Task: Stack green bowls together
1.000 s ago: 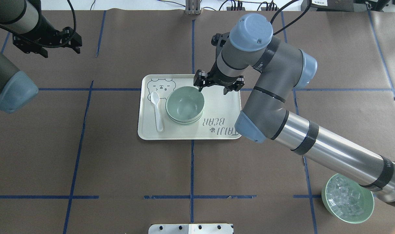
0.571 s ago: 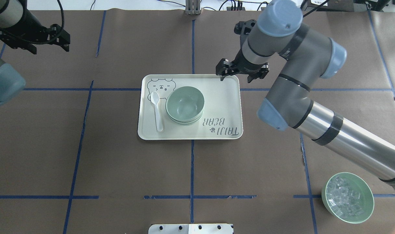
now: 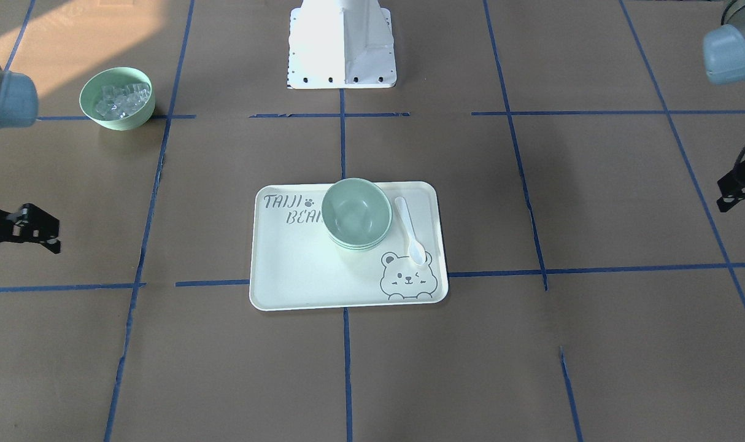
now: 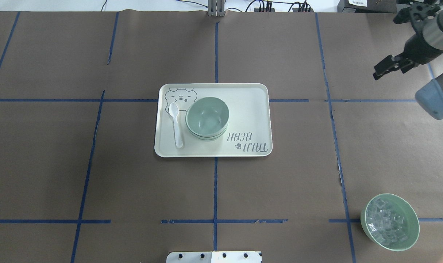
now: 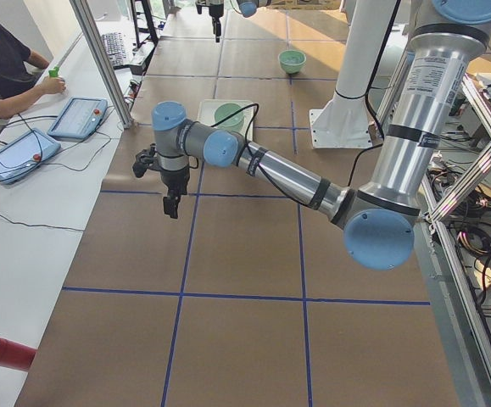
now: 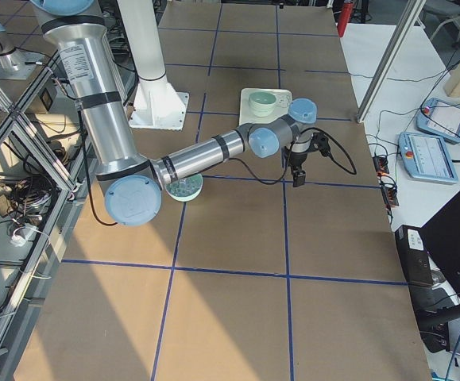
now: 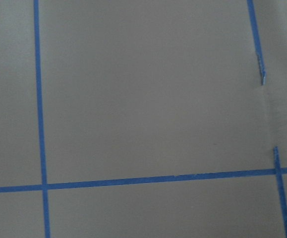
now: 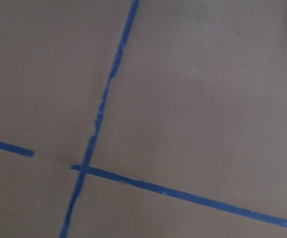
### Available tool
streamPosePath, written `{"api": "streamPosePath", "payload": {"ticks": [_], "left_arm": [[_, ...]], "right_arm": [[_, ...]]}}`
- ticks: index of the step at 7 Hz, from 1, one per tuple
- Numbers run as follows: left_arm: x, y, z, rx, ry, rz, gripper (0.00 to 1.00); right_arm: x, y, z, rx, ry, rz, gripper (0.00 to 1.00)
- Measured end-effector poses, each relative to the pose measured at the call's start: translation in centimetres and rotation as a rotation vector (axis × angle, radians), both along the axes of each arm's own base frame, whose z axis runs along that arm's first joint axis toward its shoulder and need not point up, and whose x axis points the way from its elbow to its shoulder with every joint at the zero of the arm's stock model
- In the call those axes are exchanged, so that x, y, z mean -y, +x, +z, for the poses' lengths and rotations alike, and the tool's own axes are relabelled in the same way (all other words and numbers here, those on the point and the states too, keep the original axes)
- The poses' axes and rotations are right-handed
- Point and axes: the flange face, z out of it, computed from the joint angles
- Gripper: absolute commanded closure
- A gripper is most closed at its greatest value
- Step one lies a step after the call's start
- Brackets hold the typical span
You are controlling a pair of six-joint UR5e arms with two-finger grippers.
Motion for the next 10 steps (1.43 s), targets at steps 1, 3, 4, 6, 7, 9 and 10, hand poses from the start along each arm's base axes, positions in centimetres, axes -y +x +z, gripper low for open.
{"api": "streamPosePath", "payload": {"ticks": [1, 3, 4, 6, 7, 9, 10], "left_arm": [[-0.4, -3.1, 2.8, 0.012, -0.012, 0.022, 0.0], [-2.4, -6.0, 7.7, -0.006, -0.053, 0.067, 0.0], [-3.8, -6.3, 10.2, -0.034, -0.078, 0.096, 0.0], [-6.2, -6.7, 13.4, -0.057, -0.121, 0.11, 0.0], [-6.6, -7.0, 13.9, -0.059, -0.132, 0.102, 0.0], [-7.1, -7.4, 14.5, -0.06, -0.145, 0.093, 0.0], [-7.3, -7.5, 14.7, -0.06, -0.149, 0.09, 0.0]], "right_arm": [[-1.3, 4.8, 4.2, -0.016, 0.012, -0.031, 0.0], [-3.7, 13.1, 11.1, 0.047, -0.014, -0.057, 0.0], [-4.7, 15.4, 13.7, 0.071, -0.034, -0.051, 0.0], [-6.0, 16.9, 16.5, 0.069, -0.068, -0.036, 0.0], [-6.4, 17.1, 17.1, 0.066, -0.082, -0.028, 0.0], [-6.9, 18.1, 17.8, 0.07, -0.108, -0.003, 0.0], [-7.1, 18.9, 17.9, 0.074, -0.115, 0.013, 0.0]]}}
